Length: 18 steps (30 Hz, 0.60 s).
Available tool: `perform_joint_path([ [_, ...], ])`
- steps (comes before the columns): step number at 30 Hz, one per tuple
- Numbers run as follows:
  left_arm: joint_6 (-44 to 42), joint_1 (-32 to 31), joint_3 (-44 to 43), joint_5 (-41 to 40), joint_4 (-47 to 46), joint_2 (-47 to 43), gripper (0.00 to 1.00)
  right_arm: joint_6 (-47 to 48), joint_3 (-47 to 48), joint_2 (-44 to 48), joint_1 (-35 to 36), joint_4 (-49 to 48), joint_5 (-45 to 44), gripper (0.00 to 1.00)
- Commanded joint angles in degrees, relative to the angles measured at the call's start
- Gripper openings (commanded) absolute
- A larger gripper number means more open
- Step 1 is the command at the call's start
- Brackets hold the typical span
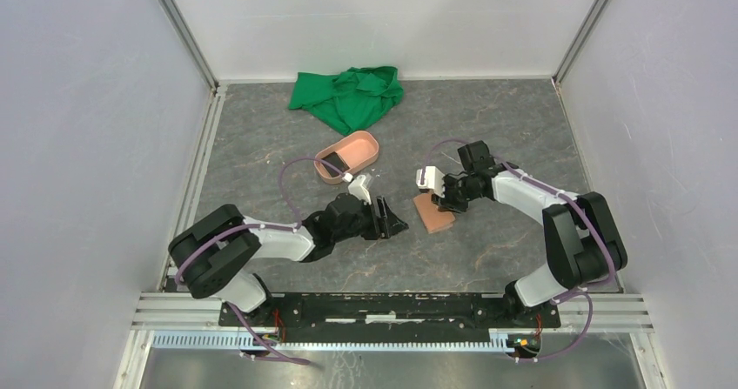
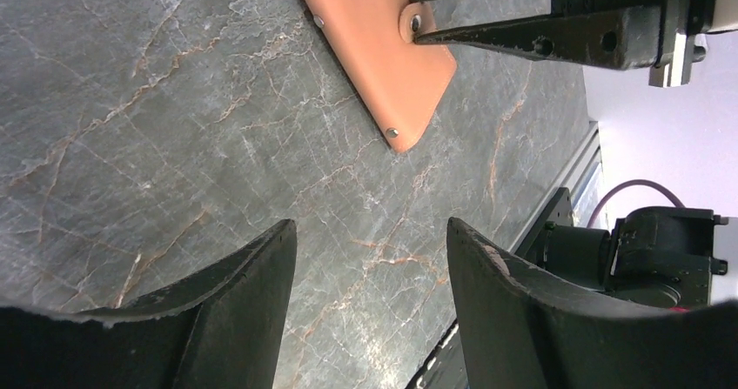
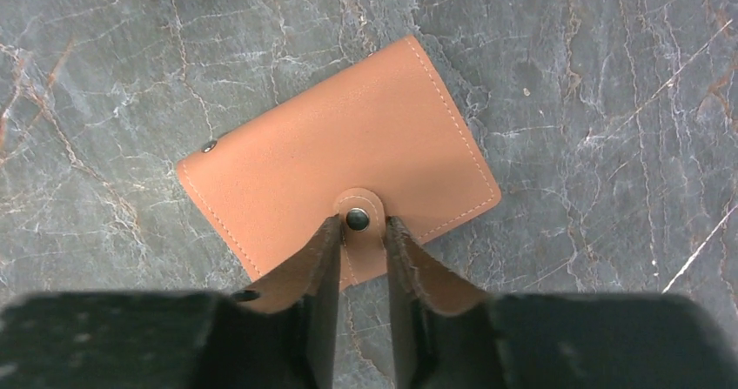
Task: Put the credit cards into the card holder
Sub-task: Open the card holder at the center of the board.
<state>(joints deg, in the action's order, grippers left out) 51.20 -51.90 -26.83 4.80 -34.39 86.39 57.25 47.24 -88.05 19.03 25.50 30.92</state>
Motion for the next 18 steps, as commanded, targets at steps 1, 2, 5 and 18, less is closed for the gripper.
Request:
perform_joint_path([
  [1,2.4,-0.3,-2.0,0.4,-5.1,2.4,0.70,2.8,-1.5,-0.3,0.2,1.6,1.2,0.23],
  [2,2.8,-0.3,-2.1,0.6,-5.8,3.0,0.70,2.9,-1.6,0.4,0.3,1.9,2.2,0.19],
  [5,4.1,-0.4,-2.3,0.7,-7.5,4.5,0.70,3.0,-1.8,2.1,0.4,2.3,4.6,0.14],
  [18,4.0,-0.4,-5.3,0.7,-9.3,9.5,0.71,6.9,-1.4,6.0,0.7,7.5,13.4,0.00],
])
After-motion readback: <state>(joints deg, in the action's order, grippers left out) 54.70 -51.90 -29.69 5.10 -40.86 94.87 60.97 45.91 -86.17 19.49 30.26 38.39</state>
